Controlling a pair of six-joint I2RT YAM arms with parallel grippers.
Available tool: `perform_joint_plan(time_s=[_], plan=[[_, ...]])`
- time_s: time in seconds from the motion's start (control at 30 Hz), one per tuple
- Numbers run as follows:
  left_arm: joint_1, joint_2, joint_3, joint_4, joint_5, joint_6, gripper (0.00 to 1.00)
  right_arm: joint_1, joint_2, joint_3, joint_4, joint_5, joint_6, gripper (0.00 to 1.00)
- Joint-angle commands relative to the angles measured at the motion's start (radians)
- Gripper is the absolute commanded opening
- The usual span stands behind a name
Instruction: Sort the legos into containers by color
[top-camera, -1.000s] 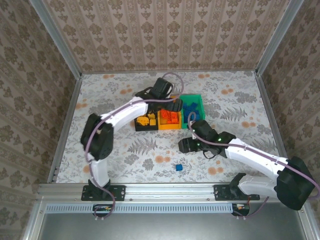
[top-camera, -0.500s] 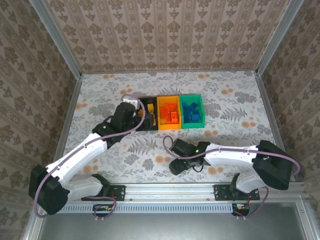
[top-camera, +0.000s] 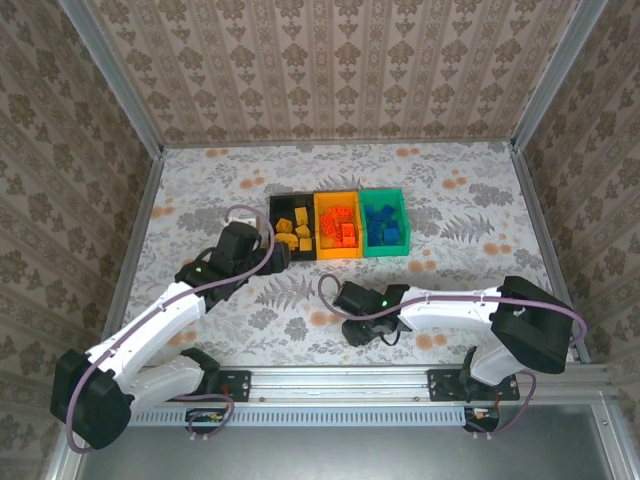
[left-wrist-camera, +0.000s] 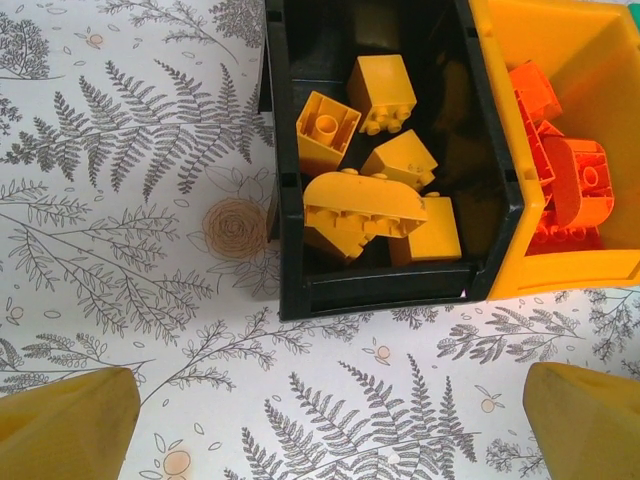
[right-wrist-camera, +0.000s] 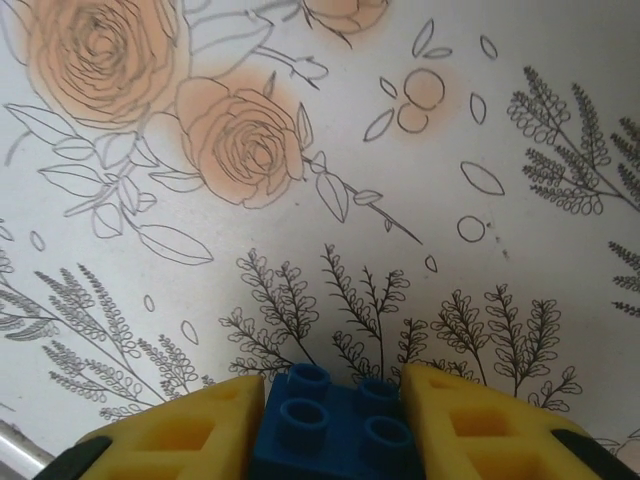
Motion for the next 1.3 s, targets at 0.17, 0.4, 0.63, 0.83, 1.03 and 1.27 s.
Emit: perform_joint_plan(time_s=[0.17, 0.4, 0.63, 0.83, 1.03, 1.27], plan=[[0.006, -0.040, -0.030, 0.003, -0.004, -0.023, 1.00, -0.124, -0.191, 0.112, -0.096, 0.083, -0.062, 0.29], [0.005, -0.065, -0.055, 0.018, 0.008, -0.038, 1.00, -0.435, -0.153, 0.253, 0.000, 0.130, -0.081, 0.30], [0.005, -0.090, -0.063, 0.007, 0.015, -0.036, 1.00, -0.596, 0.136, 0.448, 0.068, 0.152, -0.031, 0.36], [0.006, -0.126, -0.072, -0.001, 0.008, -0.029, 1.00, -0.646, 0.272, 0.571, 0.056, 0.189, -0.003, 0.42], [0.007, -0.147, -0.067, -0.007, -0.015, -0.014, 1.00, -0.651, 0.269, 0.616, 0.063, 0.192, -0.003, 0.70], [0.007, -0.152, -0.060, 0.079, -0.046, 0.053, 1.00, -0.649, 0.057, 0.445, 0.191, 0.203, 0.017, 0.86]])
